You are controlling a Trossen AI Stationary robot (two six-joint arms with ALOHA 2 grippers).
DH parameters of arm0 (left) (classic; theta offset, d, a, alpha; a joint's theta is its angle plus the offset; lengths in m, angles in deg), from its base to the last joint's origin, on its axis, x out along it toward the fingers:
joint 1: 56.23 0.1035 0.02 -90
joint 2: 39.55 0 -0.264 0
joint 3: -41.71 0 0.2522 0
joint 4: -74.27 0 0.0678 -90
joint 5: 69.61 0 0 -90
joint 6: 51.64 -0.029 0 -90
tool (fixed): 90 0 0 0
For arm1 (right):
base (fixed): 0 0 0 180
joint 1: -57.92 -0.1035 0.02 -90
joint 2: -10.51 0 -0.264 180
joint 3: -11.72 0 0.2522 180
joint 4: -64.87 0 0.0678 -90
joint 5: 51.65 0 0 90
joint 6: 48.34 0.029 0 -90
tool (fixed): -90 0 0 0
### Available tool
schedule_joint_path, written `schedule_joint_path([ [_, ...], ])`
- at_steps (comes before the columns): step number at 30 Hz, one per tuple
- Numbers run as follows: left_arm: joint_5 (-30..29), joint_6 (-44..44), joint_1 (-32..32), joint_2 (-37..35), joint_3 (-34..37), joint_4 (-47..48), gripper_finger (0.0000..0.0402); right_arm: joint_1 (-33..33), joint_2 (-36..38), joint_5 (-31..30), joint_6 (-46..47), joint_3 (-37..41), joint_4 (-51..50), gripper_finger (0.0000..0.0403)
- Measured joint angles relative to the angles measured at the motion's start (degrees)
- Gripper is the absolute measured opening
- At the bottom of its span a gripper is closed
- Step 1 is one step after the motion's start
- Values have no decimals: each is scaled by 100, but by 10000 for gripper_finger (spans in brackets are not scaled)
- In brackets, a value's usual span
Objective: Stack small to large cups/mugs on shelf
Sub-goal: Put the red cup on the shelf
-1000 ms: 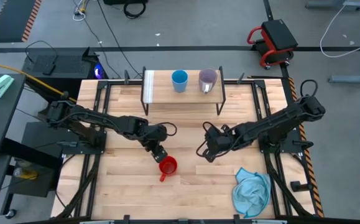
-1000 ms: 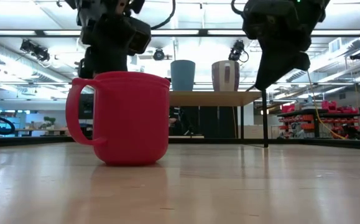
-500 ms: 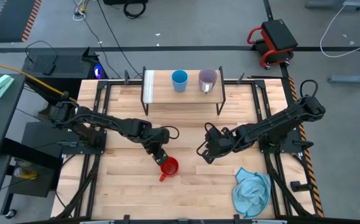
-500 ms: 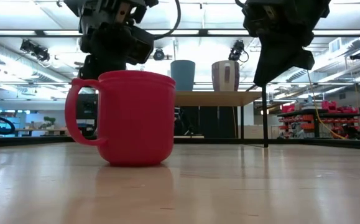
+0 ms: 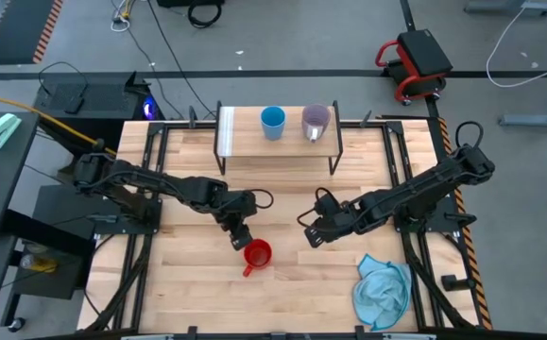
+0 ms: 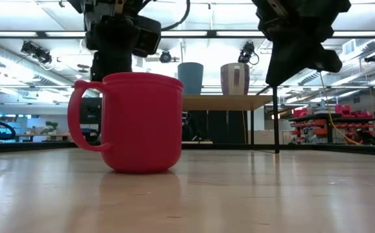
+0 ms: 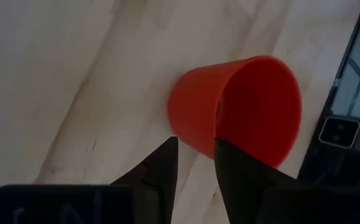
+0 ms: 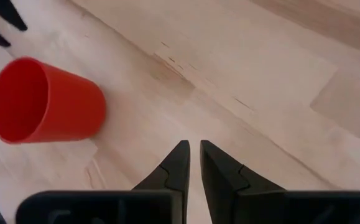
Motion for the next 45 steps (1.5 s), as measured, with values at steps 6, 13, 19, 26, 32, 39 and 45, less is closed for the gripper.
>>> schedule_joint_path([
  [6,234,-281,-210,2,2,-152,112,-10,0,0,300,0,39,46],
  [13,243,-257,-225,2,2,-645,111,-8,0,-1,307,0,9,46],
  [19,47,-249,-229,5,2,-528,109,-8,0,-3,84,0,-87,46],
  [26,-464,3,-202,9,2,-451,105,5,0,-2,-418,0,-181,46],
  [32,-567,244,-192,13,3,-348,105,3,0,-2,-802,0,-181,46],
  [39,-574,476,-411,152,7,-395,105,4,0,-5,-913,0,-177,46],
  [45,-574,610,-470,249,11,-324,105,4,0,-21,-898,0,-153,46],
])
